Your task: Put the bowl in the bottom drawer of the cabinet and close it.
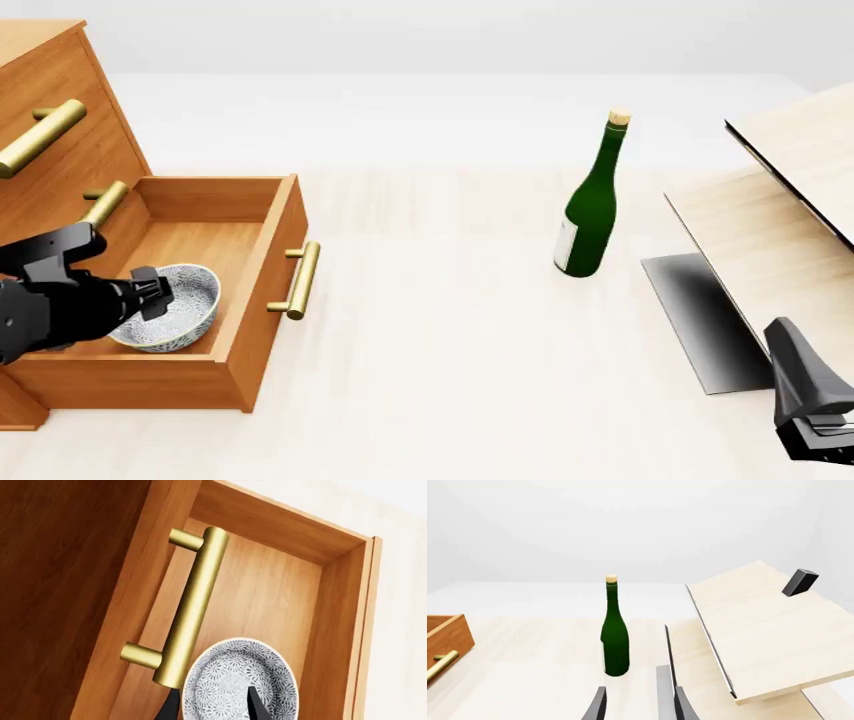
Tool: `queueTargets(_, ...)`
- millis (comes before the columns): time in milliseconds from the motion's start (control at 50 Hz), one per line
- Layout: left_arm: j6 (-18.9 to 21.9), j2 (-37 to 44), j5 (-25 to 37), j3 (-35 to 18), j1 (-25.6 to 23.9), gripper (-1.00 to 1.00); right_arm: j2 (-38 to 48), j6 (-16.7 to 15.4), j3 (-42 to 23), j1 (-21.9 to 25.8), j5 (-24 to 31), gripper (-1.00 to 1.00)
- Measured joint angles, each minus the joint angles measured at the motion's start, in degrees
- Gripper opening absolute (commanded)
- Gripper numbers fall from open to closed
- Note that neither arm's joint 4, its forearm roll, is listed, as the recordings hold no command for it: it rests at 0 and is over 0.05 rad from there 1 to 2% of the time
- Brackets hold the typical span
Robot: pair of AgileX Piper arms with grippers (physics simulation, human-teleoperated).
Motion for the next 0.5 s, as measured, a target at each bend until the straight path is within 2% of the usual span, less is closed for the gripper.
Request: queueTargets(500, 0.8, -6.5, 3.9, 1.0, -0.3, 1.00, 0.0, 0.0, 0.0, 0.0, 0.0, 1.00)
